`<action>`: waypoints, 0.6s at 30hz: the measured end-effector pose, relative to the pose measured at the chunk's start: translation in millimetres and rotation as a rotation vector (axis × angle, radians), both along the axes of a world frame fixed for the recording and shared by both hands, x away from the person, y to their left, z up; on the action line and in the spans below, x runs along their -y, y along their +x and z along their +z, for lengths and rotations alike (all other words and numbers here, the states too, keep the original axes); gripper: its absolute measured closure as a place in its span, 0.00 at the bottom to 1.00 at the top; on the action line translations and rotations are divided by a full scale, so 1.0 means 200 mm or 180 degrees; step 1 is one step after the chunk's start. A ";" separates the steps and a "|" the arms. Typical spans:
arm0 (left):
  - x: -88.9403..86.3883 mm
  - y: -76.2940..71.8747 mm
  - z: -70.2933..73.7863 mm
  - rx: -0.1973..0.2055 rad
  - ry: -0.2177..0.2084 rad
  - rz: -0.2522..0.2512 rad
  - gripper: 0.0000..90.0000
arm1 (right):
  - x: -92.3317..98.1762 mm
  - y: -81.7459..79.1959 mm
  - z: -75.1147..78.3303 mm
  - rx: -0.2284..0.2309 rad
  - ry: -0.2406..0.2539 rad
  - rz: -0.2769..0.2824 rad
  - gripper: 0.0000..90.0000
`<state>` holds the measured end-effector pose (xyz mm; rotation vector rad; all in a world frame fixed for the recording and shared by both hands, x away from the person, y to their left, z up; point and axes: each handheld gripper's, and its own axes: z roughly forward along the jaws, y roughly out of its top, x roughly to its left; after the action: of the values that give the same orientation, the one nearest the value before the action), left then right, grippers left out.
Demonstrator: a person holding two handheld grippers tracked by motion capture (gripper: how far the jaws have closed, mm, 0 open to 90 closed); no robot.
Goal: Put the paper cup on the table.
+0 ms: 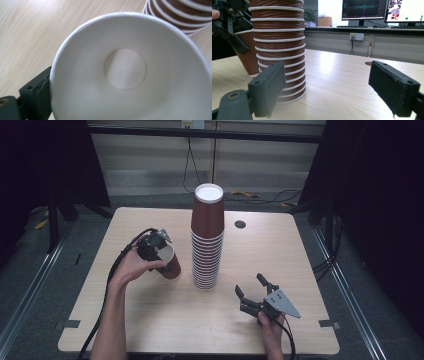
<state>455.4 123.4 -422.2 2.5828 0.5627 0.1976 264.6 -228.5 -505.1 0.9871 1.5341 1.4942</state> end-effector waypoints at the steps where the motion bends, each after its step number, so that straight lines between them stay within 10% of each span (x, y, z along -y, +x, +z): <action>1: 0.01 0.00 -0.01 -0.0015 -0.0037 0.0012 0.04 | 0.00 0.00 0.00 0.0002 -0.0001 0.0001 0.15; 18: -0.02 0.02 -0.10 -0.0099 -0.0273 0.0053 0.06 | 0.00 0.00 0.00 -0.0007 -0.0005 -0.0021 0.15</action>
<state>460.2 126.9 -442.8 2.5027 0.5914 0.1362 264.4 -228.4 -505.1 0.9923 1.5319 1.4878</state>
